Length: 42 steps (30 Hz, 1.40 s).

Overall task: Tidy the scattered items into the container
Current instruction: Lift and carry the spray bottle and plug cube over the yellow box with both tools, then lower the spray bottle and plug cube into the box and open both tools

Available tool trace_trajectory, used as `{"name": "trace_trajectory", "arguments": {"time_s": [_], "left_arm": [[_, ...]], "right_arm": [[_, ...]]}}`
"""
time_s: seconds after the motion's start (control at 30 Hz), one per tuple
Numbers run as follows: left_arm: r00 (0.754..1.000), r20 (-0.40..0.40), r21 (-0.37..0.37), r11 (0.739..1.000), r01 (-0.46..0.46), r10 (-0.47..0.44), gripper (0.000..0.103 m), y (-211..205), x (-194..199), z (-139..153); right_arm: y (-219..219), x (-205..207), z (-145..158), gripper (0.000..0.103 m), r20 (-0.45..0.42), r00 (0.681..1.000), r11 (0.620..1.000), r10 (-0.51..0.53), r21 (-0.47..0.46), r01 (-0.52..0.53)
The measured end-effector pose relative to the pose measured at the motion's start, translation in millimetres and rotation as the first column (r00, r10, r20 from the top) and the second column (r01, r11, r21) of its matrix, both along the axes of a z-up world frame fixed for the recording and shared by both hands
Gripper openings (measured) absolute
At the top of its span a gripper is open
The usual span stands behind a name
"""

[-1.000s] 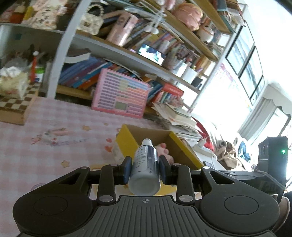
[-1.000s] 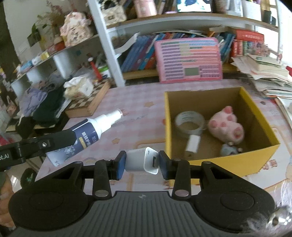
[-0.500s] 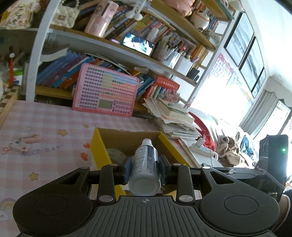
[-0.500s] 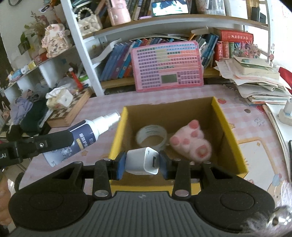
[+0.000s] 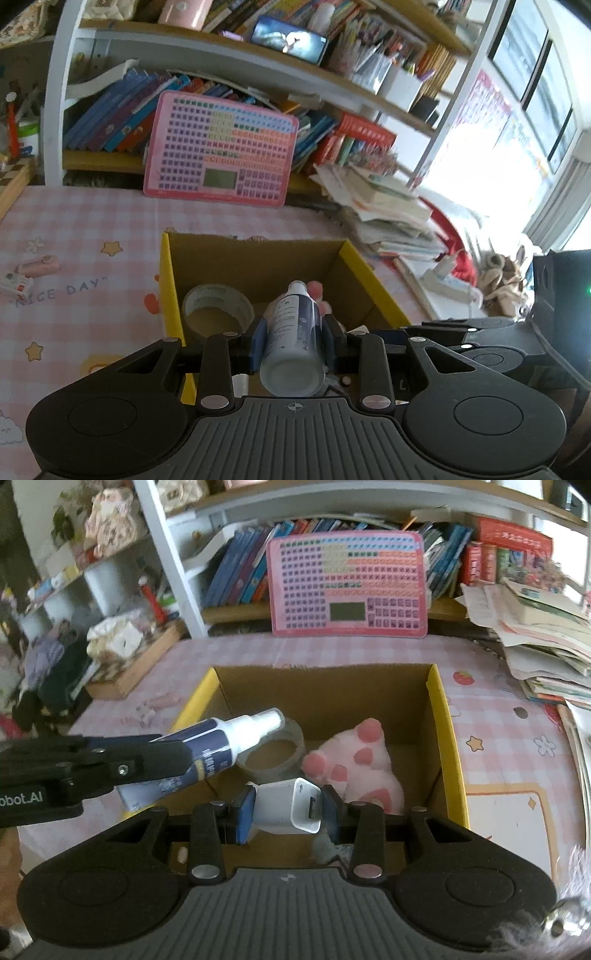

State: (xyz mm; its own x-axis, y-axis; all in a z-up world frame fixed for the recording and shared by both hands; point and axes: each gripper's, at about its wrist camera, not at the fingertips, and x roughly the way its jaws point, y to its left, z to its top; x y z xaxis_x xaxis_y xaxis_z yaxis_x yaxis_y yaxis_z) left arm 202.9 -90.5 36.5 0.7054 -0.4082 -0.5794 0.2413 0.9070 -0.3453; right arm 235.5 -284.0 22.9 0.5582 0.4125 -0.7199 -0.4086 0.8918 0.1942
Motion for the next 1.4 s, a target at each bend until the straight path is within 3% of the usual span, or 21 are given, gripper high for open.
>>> {"name": "trace_trajectory", "arguments": {"time_s": [0.5, 0.63, 1.07, 1.17, 1.3, 1.4], "left_arm": [[0.996, -0.090, 0.136, 0.991, -0.005, 0.018, 0.031, -31.9, 24.2, -32.7], [0.994, -0.112, 0.153, 0.988, 0.002, 0.016, 0.031, -35.9, 25.9, -39.8], [0.991, -0.134, 0.172, 0.985, 0.001, 0.022, 0.031, -41.5, 24.8, -45.8], [0.994, -0.102, 0.181, 0.983, -0.022, 0.041, 0.034, -40.4, 21.2, -42.0], [0.996, -0.055, 0.138, 0.988, -0.064, 0.072, 0.054, -30.3, 14.5, -33.6], [0.995, -0.011, 0.119, 0.988, -0.096, 0.098, 0.061, -23.1, 5.8, -24.5]], "right_arm": [[4.8, 27.0, -39.3, 0.036, -0.086, 0.988, 0.986, 0.129, -0.091, -0.137], [5.0, 28.0, -48.4, 0.036, -0.119, 0.983, 0.982, 0.143, -0.106, -0.155], [2.9, 27.1, -49.1, 0.037, -0.100, 0.984, 0.980, 0.148, -0.116, -0.159], [-1.3, 25.8, -47.9, 0.042, -0.097, 0.987, 0.986, 0.131, -0.087, -0.140], [-7.9, 20.1, -38.0, 0.051, -0.046, 0.993, 0.993, 0.104, -0.058, -0.107], [-13.1, 12.6, -26.9, 0.055, 0.002, 0.997, 0.996, 0.081, -0.029, -0.081]]}}
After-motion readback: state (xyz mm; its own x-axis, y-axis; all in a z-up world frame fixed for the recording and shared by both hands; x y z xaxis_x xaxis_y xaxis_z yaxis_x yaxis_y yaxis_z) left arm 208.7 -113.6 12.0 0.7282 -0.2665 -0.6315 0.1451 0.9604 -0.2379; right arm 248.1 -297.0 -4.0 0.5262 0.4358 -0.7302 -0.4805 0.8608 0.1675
